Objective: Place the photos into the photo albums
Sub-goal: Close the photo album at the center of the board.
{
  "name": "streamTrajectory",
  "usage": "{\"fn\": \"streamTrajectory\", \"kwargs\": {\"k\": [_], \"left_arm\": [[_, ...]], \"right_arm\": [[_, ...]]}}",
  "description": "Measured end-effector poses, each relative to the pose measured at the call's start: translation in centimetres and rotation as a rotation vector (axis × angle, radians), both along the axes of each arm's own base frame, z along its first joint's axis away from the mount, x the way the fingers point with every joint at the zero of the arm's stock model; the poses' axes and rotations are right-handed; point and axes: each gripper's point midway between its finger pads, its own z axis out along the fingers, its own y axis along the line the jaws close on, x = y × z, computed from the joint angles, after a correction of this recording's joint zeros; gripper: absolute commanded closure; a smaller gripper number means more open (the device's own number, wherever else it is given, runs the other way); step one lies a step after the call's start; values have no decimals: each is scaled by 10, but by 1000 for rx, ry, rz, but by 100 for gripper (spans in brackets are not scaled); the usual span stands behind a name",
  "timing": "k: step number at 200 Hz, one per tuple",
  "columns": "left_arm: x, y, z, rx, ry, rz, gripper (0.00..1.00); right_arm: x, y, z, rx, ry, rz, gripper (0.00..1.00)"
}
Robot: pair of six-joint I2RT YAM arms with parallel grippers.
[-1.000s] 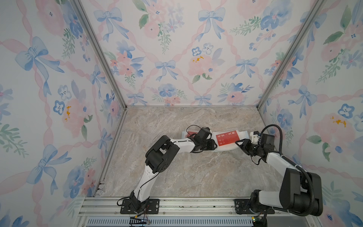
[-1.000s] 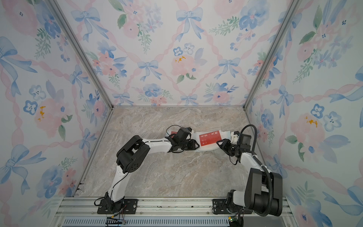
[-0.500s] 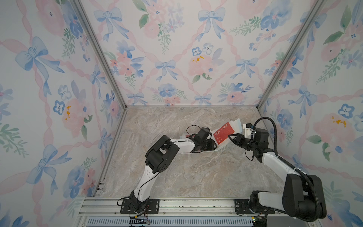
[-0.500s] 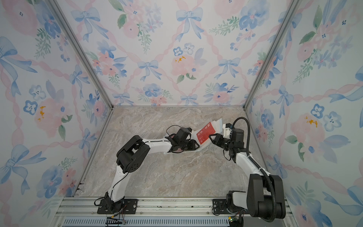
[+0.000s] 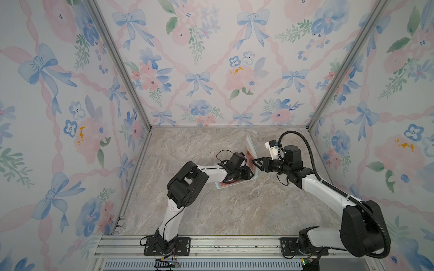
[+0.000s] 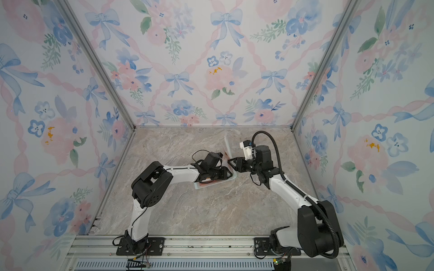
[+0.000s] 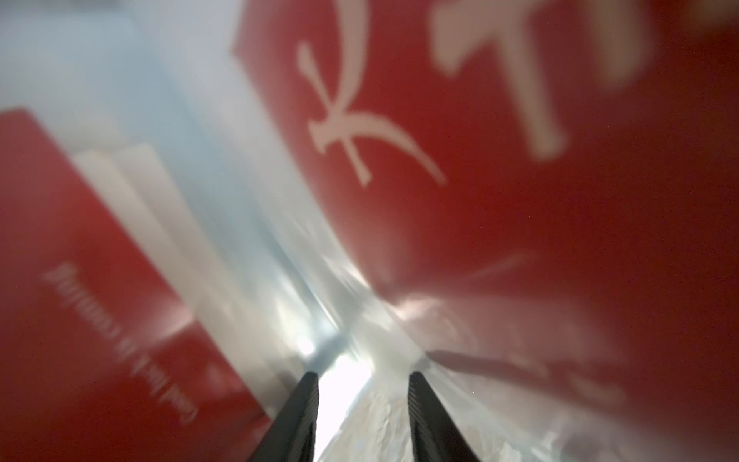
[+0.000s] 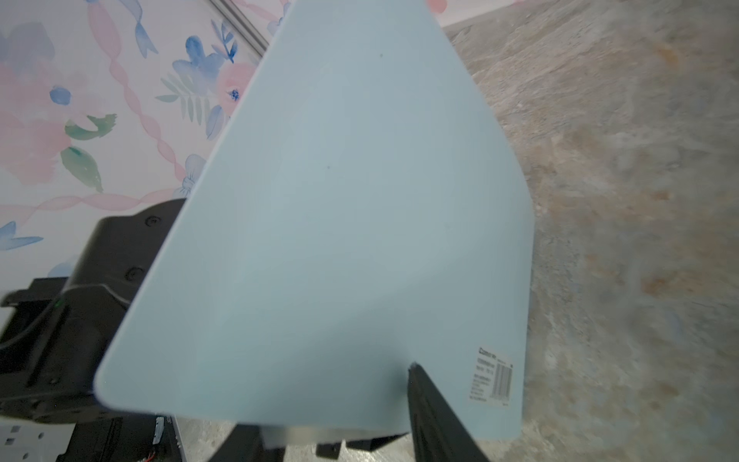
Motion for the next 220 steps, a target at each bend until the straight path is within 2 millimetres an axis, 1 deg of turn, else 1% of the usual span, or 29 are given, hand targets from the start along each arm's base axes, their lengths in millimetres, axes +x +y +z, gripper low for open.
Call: {"fn": "streamTrajectory", "kwargs": {"k": [15, 33, 59, 71, 98, 112, 122, 141, 180, 197, 220], "left_arm": [[0, 23, 5, 17, 0, 39, 60], [3, 48, 17, 21, -13, 89, 60], [9, 75, 33, 15, -43, 148, 59], [8, 86, 38, 14, -51, 168, 59], [4, 113, 46, 15, -56, 214, 59], [2, 134, 49, 14, -58, 251, 59], [2, 152, 51, 14, -61, 288, 59], [2, 192, 56, 11, -69, 372, 58], [-3, 270, 65, -6, -109, 545, 58], [-5, 289, 68, -10, -123, 587, 58], [-4, 307, 80, -26, -159, 627, 57]], "right_arm": [[-5, 10, -6, -14, 11, 28, 52], [-10, 20, -15, -27, 32, 55, 52], [-15, 39, -28, -44, 67, 104, 52], [-17, 51, -29, -49, 72, 131, 51], [-21, 87, -27, -54, 65, 210, 51], [-24, 102, -26, -55, 60, 240, 51], [-25, 109, -26, -56, 60, 255, 51], [-29, 113, -30, -61, 69, 267, 51], [-26, 110, -33, -79, 72, 246, 50], [-24, 105, -33, -95, 66, 221, 50], [-26, 91, -26, -120, 40, 171, 49]]}}
